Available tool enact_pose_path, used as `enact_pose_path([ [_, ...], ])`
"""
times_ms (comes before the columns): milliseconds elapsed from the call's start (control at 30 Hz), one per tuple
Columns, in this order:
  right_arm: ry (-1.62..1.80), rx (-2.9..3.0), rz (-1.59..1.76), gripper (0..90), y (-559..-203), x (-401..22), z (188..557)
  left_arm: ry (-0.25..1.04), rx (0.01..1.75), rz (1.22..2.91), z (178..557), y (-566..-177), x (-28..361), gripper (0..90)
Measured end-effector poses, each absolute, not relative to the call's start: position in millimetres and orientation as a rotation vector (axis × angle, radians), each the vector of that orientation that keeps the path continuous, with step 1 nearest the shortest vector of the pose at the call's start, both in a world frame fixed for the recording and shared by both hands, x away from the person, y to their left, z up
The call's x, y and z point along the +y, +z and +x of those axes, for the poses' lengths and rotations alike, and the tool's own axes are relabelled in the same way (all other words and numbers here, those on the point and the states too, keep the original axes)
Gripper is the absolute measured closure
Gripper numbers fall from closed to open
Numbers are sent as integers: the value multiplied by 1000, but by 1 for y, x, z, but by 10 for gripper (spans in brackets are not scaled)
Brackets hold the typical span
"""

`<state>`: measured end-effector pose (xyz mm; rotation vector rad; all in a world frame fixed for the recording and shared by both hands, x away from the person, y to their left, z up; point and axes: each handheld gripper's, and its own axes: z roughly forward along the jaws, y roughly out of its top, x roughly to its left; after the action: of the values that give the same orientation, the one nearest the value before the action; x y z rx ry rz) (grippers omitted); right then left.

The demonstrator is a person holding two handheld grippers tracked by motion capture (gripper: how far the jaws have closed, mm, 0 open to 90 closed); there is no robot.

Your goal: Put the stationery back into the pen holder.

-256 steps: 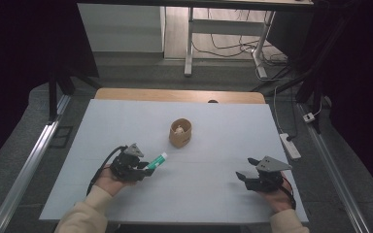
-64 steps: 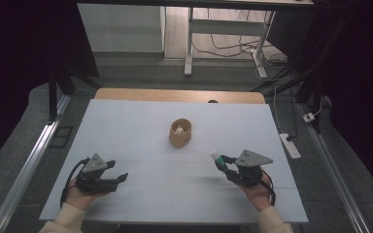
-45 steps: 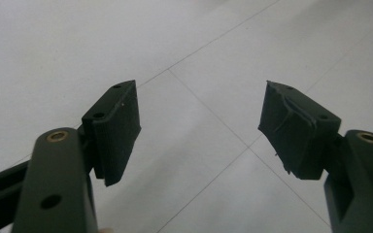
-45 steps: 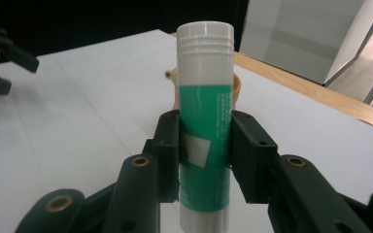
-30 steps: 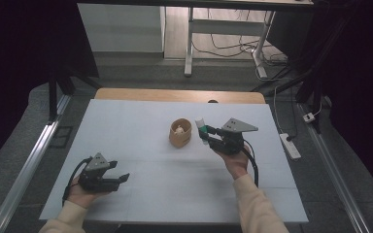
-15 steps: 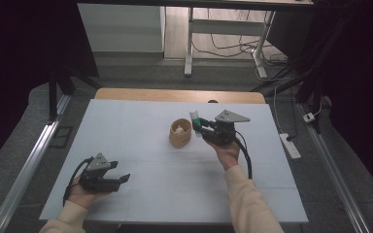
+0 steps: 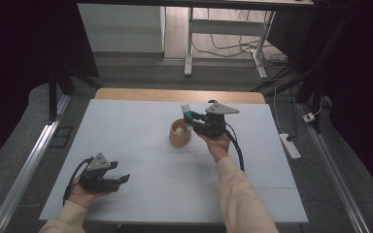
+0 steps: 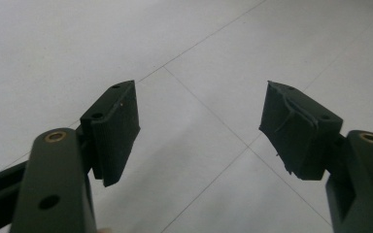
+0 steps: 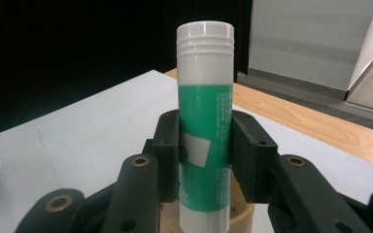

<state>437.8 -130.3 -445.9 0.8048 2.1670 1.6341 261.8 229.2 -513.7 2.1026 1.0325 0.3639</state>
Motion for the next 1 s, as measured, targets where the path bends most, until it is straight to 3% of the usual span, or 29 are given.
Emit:
enact_pose_path([
  [667,1677,2137,845,644,-470,-110,463,358,1037,2104,263,-515,232,299],
  [700,1665,2146,854,625,-473,-110,463,358,1037,2104,263,-515,232,299],
  [833,1672,2127,900,406,-478,-112,459,359,1038,2102,263,-516,232,300],
  [1000,1680,2110,902,371,-469,-124,454,362,1033,2110,263,-516,230,299],
])
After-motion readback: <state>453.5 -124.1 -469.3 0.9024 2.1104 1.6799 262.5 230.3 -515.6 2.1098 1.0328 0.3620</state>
